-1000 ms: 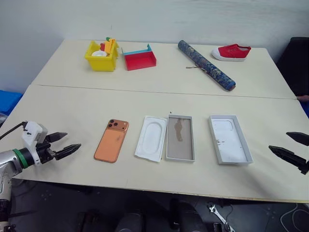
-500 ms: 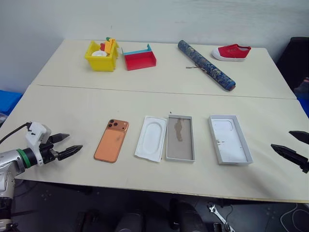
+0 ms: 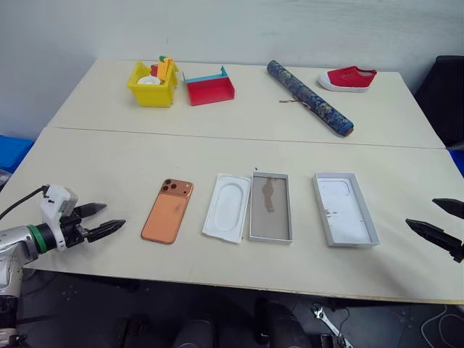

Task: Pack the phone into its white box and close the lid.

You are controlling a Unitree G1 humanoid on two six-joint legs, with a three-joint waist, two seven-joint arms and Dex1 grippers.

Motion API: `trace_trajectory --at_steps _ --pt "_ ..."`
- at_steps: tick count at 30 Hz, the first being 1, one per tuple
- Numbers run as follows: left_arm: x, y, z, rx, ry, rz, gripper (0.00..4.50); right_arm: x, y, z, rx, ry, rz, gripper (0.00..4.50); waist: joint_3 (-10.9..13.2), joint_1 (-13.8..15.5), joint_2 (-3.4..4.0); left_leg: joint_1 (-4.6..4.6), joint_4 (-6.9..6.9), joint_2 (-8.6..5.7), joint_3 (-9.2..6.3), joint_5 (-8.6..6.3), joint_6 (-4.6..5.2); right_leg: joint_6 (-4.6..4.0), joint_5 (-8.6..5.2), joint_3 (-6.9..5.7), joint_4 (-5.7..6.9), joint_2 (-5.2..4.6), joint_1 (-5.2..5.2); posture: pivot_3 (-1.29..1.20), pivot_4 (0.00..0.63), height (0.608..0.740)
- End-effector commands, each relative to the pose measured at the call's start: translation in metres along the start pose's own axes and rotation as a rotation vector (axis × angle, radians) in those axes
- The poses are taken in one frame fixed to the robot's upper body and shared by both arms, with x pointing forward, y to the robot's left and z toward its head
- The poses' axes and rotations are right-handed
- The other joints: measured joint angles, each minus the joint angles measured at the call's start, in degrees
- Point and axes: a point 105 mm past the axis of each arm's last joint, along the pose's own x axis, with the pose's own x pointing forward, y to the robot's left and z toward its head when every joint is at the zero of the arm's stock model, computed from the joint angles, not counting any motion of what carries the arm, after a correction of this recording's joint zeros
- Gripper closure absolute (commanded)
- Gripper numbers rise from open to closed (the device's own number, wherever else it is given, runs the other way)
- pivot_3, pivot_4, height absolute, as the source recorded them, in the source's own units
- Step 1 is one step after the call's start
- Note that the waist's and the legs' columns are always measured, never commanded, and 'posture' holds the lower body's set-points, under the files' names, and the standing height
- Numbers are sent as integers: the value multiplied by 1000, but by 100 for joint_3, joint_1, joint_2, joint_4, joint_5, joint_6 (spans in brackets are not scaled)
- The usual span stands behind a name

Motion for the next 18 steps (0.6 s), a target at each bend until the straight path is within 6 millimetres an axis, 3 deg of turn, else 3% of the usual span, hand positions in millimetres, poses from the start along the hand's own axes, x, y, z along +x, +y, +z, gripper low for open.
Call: trace_trajectory --at_steps 1,5,11,18 --pt "11 -30 35 -11 -40 -170 44 9 24 29 -61 -60 103 0 0 -1 0 -2 4 0 -1 0 0 0 0 0 3 0 0 0 150 740" --pt "25 -62 51 -90 3 -318 44 19 57 42 -90 -80 223 0 0 -7 -1 -1 5 0 -2 0 -1 1 0 0 6 0 0 0 150 740" --pt "49 -109 47 -210 220 -485 44 36 107 55 -188 -112 389 0 0 -8 -3 0 6 -2 -3 2 -4 1 0 -2 9 3 0 0 150 740" --pt "79 -122 46 -331 383 -472 44 48 149 61 -261 -140 533 0 1 -1 -9 -3 22 -8 -4 4 -8 1 0 -4 18 9 -1 0 150 740"
